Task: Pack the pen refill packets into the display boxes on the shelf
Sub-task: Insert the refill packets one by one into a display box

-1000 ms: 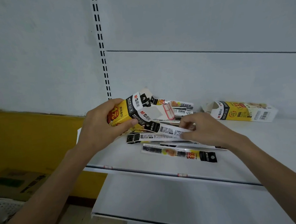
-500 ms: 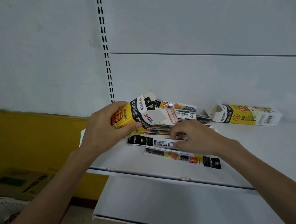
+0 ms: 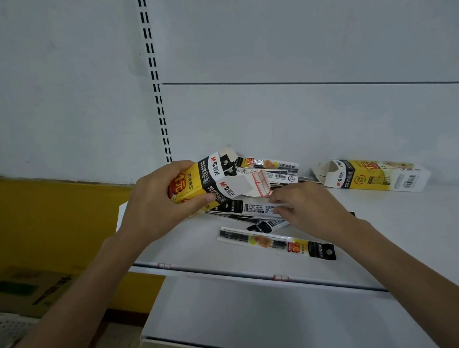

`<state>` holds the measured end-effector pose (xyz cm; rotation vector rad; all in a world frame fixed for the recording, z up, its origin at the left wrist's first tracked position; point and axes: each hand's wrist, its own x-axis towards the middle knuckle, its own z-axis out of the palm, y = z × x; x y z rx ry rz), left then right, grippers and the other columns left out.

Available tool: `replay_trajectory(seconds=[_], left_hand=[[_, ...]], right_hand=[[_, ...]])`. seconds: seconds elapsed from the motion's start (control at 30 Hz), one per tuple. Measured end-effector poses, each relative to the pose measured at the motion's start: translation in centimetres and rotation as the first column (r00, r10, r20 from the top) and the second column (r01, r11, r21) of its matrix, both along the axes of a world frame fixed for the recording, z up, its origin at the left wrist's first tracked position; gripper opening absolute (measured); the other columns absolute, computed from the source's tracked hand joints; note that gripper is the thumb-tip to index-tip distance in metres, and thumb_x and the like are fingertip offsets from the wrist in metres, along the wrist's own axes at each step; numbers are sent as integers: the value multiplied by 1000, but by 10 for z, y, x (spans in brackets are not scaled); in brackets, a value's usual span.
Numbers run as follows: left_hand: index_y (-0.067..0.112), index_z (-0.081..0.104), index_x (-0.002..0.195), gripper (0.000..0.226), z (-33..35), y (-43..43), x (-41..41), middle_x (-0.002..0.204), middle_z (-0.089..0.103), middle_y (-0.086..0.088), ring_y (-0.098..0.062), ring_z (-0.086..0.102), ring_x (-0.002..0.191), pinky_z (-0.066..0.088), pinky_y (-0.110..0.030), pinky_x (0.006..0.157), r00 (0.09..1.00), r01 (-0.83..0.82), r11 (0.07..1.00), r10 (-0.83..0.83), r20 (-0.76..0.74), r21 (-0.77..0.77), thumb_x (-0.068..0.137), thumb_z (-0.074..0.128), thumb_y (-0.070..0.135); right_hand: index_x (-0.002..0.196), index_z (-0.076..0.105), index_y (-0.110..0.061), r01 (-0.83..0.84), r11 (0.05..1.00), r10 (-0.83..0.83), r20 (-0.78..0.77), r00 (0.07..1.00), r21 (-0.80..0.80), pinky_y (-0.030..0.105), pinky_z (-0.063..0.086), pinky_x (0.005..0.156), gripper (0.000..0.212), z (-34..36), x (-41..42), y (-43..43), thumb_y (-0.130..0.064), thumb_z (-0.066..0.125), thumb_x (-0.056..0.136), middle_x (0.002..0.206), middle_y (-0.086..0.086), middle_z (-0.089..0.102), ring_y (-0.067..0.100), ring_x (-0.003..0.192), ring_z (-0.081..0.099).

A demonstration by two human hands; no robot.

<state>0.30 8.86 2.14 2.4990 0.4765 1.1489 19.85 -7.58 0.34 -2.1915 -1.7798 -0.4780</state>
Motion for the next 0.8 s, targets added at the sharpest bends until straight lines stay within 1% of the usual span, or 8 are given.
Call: replay_trajectory(seconds=[0.1, 0.17, 0.27, 0.37, 0.53, 0.67, 0.73, 0.8], left_hand=[[18, 58, 115, 67, 0, 1, 0, 91, 56, 14, 6, 52, 77, 39, -10, 63, 1000, -10, 1000, 10, -8, -3, 62, 60, 60], [19, 59, 114, 64, 1, 1, 0, 90, 56, 16, 7, 52, 78, 39, -10, 62, 1000, -14, 1000, 14, -4, -8, 63, 62, 57], [21, 59, 111, 58, 4, -1, -2, 86, 52, 26, 8, 53, 75, 37, -7, 60, 1000, -23, 1000, 23, 4, -2, 63, 64, 53], [23, 58, 112, 61, 6, -3, -5, 84, 50, 29, 10, 54, 76, 38, -5, 57, 1000, -19, 1000, 19, 4, 0, 63, 67, 58], [19, 57, 116, 68, 7, -4, -7, 91, 55, 16, 9, 52, 79, 38, -5, 60, 1000, -18, 1000, 18, 9, 13, 64, 66, 62], [26, 53, 112, 61, 7, -6, -11, 89, 53, 24, 10, 54, 81, 43, -3, 64, 999, 11, 1000, -11, 44, -6, 65, 67, 63], [35, 47, 109, 57, 7, -8, -11, 89, 52, 28, 14, 52, 87, 42, -2, 66, 998, 31, 999, -31, 55, 9, 63, 61, 65], [36, 46, 109, 55, 8, -10, -10, 89, 52, 29, 17, 50, 88, 41, -1, 67, 996, 54, 998, -56, 65, 33, 63, 59, 64]], right_hand=[[82, 71, -10, -51, 998, 49, 57, 997, 34, 35, 55, 55, 9, -3, 0, -2, -8, 73, 73, 79, 4, 70, 25, 74, 67], [80, 68, -13, -73, 997, 74, 76, 994, -12, 29, 49, 52, 8, -3, -1, -2, -9, 72, 73, 78, 1, 66, 22, 74, 63], [99, 57, -18, -98, 990, 101, 20, 995, -105, 22, 37, 62, 15, -2, -4, 0, -15, 59, 84, 97, -3, 60, 15, 86, 56], [115, 51, -21, -83, 982, 82, -12, 997, -168, 20, 38, 65, 27, -1, -6, 0, -20, 52, 89, 109, -5, 56, 13, 93, 54], [117, 61, -20, -45, 986, 39, -41, 998, -160, 20, 37, 61, 29, 7, 0, -3, -26, 50, 91, 101, -2, 56, 11, 84, 50], [106, 67, -16, 58, 989, -24, -240, 970, 136, 25, 44, 58, 22, 35, 12, -16, -26, 58, 88, 85, -6, 59, 6, 65, 52], [98, 66, -20, 148, 925, -4, -381, 925, 349, 22, 49, 56, 12, 49, 14, -22, -22, 62, 87, 78, -14, 59, 1, 58, 56], [88, 59, -22, 220, 802, 85, -470, 879, 556, 18, 48, 50, 6, 62, 10, -24, -17, 63, 86, 78, -11, 63, 1, 55, 58]])
